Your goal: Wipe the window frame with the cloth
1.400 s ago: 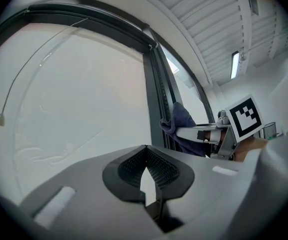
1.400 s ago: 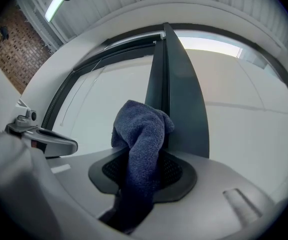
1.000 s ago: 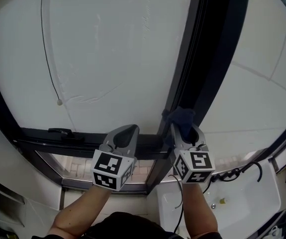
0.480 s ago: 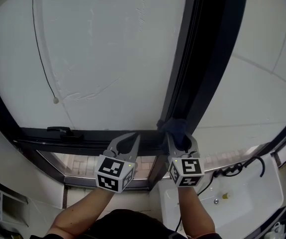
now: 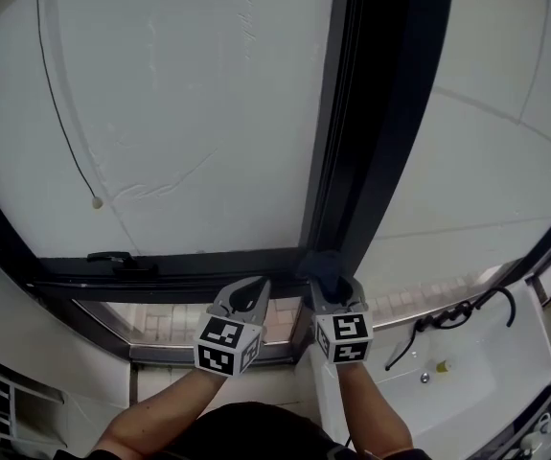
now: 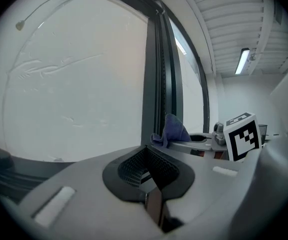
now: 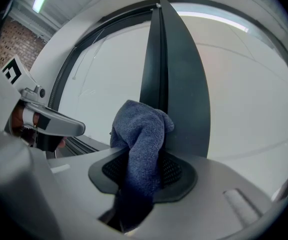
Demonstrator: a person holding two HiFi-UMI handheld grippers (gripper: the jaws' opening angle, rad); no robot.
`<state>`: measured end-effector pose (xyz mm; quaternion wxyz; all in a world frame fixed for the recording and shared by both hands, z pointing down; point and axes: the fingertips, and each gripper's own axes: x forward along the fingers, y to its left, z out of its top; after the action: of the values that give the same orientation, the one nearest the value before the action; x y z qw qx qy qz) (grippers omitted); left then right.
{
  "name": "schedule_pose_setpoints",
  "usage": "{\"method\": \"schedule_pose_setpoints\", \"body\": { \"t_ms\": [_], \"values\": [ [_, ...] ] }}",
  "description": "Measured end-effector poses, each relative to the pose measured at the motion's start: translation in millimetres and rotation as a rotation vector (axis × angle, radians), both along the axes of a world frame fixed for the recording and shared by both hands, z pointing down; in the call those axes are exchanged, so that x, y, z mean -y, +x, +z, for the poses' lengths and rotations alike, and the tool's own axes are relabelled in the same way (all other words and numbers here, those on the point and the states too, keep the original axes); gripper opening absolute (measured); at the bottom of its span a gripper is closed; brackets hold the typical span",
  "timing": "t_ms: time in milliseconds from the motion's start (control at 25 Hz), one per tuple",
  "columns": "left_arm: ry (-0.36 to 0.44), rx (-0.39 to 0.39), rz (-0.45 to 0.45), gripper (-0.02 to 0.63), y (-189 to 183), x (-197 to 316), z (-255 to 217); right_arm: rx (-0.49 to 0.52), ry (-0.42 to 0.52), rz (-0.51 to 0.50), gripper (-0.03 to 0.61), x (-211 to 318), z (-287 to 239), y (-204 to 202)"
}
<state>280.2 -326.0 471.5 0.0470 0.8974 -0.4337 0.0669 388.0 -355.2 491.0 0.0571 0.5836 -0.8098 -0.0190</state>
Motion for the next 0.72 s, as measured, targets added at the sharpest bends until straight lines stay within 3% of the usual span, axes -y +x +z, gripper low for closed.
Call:
{"method": "schedule_pose_setpoints", "body": {
  "t_ms": [280,720],
  "values": [
    [-0.03,0.026,-0.013,-0.006,-1,1,20,-0.014,-0.085,-0.012,0.127,1,47,1],
    [-0.054,0.009,-0.03,-0.006,-8,-4,33,0.02,-0.09,-0.027,0.127,-6,48,5]
  ]
}}
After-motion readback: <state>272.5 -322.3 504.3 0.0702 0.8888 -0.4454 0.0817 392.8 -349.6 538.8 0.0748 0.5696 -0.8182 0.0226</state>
